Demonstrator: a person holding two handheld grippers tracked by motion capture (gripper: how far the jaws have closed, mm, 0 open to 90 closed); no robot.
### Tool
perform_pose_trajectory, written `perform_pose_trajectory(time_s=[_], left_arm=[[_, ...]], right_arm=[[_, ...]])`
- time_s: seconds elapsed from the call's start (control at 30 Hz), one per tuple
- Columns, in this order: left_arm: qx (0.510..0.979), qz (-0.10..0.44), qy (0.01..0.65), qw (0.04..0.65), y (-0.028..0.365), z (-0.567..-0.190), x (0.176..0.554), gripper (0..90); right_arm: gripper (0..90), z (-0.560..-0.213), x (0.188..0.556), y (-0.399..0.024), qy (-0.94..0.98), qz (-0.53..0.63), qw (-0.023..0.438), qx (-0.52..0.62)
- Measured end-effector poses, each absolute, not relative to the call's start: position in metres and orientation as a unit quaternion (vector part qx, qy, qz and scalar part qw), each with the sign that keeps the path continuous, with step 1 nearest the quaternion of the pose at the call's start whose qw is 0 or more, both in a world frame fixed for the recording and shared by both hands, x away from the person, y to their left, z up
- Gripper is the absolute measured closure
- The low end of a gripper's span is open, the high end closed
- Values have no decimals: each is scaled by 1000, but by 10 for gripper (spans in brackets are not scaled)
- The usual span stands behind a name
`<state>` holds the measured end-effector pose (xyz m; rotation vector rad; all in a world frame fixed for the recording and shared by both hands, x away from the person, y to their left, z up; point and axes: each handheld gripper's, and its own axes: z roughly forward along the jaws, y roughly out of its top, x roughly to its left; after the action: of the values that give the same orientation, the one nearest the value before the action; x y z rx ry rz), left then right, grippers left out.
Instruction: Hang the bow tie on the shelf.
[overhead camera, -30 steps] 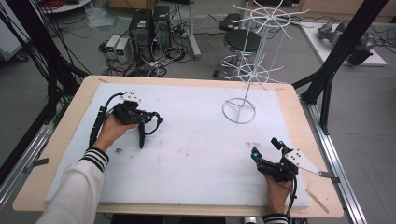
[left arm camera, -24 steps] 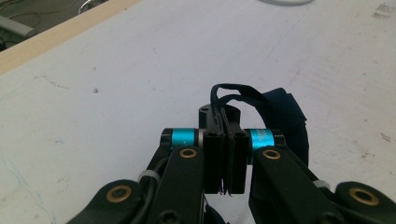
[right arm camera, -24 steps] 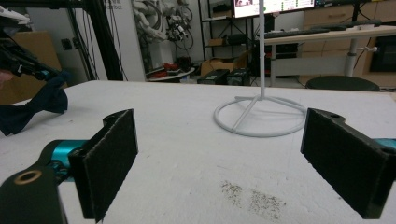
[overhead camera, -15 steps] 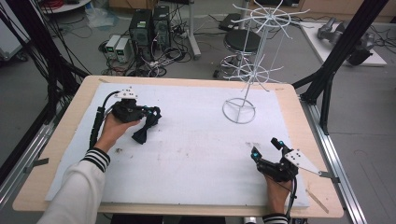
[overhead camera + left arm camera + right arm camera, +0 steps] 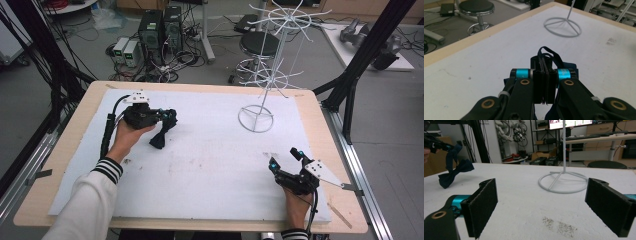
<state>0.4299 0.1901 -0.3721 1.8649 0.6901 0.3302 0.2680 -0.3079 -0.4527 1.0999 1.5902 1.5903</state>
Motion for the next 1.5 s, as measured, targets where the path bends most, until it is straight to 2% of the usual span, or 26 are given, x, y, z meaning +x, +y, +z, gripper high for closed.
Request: perform_pose_trajectory(time_s=[0.43,1.5], left_arm=[[756,132,266,583,164,-353,431,882],[734,143,244,617,102,-326,444,882]], right_arm=[[101,-453,268,-308,603,603,315,417],[101,-453,268,-307,603,603,314,417]])
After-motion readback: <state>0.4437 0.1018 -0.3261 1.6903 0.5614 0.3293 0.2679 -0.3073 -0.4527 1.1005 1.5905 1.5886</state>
